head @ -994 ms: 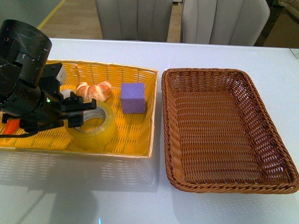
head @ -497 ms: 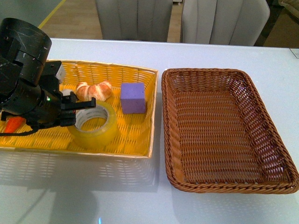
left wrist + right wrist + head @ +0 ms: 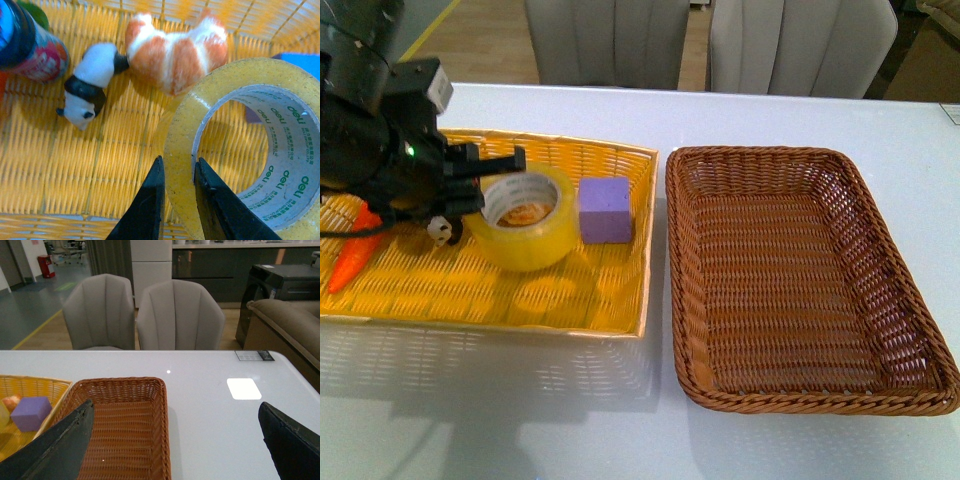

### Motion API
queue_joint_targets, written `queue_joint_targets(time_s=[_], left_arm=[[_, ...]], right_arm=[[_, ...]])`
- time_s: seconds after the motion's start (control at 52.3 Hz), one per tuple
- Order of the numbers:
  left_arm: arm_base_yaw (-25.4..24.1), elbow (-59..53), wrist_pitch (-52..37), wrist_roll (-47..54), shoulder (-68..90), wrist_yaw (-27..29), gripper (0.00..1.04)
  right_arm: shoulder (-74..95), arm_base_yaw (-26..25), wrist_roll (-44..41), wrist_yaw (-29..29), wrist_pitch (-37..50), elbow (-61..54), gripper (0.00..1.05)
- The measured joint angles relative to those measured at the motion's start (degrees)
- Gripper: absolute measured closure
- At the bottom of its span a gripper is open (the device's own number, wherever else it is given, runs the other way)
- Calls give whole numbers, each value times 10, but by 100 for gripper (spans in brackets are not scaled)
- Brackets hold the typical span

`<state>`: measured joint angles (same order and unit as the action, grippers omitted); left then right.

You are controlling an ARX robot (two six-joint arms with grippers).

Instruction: Move tape to another basket

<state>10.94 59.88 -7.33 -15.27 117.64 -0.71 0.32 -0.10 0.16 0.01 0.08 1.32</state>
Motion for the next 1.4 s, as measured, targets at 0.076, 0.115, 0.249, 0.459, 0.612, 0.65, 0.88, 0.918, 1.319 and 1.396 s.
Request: queue_joint_targets(time_s=[0.076, 0.115, 0.249, 0.459, 0.612, 0.65, 0.88, 0.918, 1.319, 1.396], left_arm=[[2, 0, 10, 0, -37, 1, 93], [7, 0, 17, 0, -51, 1, 93], [47, 26, 46, 0, -64, 2, 93], [113, 76, 69, -12, -58, -5, 93], [157, 111, 83, -19, -33, -6, 93], [167, 118, 87, -19, -26, -6, 93], [227, 180, 112, -24, 35, -6, 93], [238, 195, 118, -25, 45, -6, 93], [273, 244, 137, -47, 102, -8, 64], [274, 244, 135, -50, 102, -8, 53]], right_arm=[[0, 0, 0, 0, 0, 0, 9], [0, 0, 0, 0, 0, 0, 9], [0, 0, 0, 0, 0, 0, 9], [0, 0, 0, 0, 0, 0, 9], [0, 0, 0, 0, 0, 0, 9], [0, 0, 0, 0, 0, 0, 9], [0, 0, 0, 0, 0, 0, 9], [0, 0, 0, 0, 0, 0, 9], [0, 0, 0, 0, 0, 0, 9], [0, 0, 0, 0, 0, 0, 9]])
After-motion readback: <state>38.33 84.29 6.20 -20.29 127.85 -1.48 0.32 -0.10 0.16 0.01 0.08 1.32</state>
